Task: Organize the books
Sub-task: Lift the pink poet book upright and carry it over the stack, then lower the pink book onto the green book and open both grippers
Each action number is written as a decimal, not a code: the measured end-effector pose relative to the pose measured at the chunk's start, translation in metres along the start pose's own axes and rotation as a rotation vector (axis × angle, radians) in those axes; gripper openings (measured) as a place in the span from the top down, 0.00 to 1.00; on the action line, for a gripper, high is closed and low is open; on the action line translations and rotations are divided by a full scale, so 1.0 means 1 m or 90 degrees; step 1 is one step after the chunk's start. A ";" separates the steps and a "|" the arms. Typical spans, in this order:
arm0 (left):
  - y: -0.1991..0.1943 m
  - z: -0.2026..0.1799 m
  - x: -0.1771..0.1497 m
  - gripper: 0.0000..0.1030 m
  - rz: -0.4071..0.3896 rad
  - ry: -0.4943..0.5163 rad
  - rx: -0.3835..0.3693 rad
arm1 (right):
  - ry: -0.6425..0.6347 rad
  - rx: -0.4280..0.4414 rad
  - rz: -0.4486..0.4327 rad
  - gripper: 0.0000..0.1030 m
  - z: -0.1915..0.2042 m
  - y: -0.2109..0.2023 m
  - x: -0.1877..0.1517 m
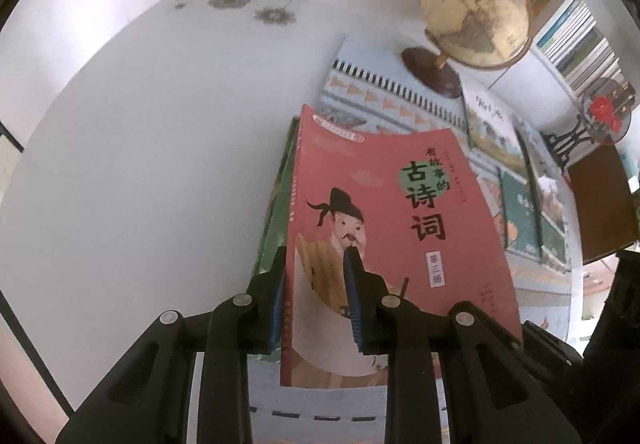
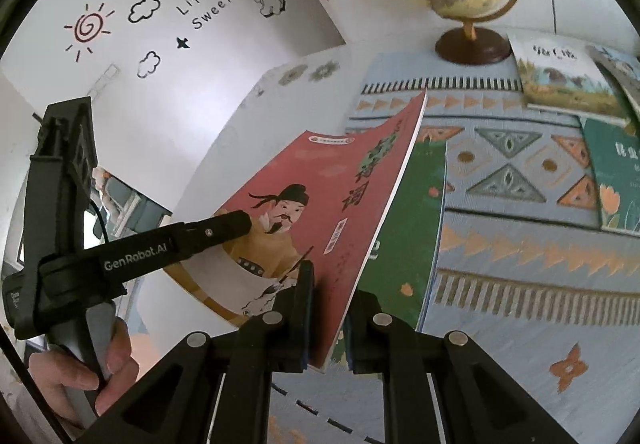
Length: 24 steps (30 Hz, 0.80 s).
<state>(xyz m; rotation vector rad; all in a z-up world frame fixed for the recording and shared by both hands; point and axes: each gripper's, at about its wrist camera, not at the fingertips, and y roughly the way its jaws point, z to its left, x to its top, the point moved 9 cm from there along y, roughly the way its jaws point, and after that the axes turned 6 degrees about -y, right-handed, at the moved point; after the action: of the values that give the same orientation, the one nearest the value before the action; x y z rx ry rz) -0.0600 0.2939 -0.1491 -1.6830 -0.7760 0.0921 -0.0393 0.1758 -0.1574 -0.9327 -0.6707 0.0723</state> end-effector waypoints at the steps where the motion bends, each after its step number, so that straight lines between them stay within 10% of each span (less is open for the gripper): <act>1: 0.004 0.001 -0.002 0.79 0.005 -0.001 0.001 | 0.004 -0.006 0.001 0.89 0.001 0.003 -0.002; 24: 0.033 0.033 -0.039 0.69 0.067 -0.069 0.065 | 0.216 0.032 0.100 0.81 -0.035 0.043 -0.050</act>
<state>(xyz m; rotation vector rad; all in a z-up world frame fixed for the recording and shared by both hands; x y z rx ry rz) -0.0912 0.2987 -0.2012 -1.6318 -0.7517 0.2937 -0.0506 0.1600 -0.2295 -0.9199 -0.2805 0.0674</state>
